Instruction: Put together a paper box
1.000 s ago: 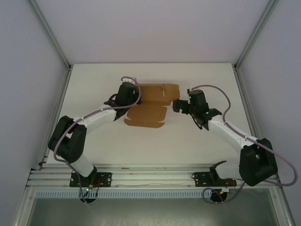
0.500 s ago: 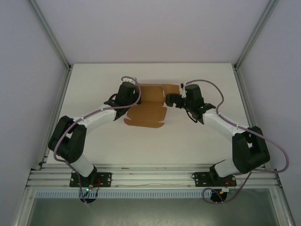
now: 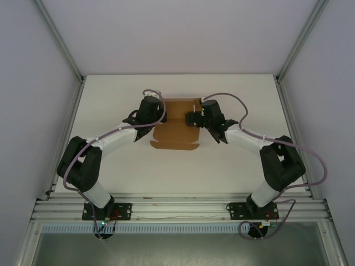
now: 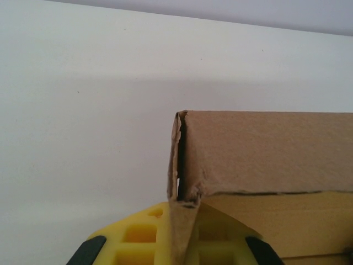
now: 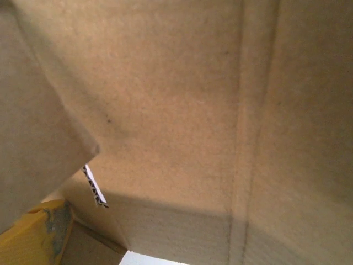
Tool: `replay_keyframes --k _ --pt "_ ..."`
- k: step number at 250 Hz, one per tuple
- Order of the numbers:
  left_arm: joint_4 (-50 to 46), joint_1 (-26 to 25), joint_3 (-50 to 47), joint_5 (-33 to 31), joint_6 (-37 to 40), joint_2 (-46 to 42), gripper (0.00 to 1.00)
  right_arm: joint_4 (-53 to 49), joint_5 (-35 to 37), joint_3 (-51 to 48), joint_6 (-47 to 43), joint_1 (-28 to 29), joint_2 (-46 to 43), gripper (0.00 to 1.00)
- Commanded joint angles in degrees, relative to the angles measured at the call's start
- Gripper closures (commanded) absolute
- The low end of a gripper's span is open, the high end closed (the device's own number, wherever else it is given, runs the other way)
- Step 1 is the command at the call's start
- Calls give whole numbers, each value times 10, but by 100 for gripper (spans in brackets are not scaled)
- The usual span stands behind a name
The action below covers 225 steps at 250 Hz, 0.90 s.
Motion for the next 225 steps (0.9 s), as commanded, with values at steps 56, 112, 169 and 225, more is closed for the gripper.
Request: replay_keyframes --k 56,112,169,225 --pt "-13 -2 5 -19 1 -9 100 -14 30 -52 -13 -2 -137 0" --pt "-9 -2 -5 -13 13 -19 100 -52 -67 -95 2 -86 -262 0" --pt "-6 -2 -9 -7 16 -23 100 -98 -177 -83 22 -199 -271 7" --pt "-11 -3 -5 -2 25 -24 100 -109 -368 -20 -18 -257 -153 28"
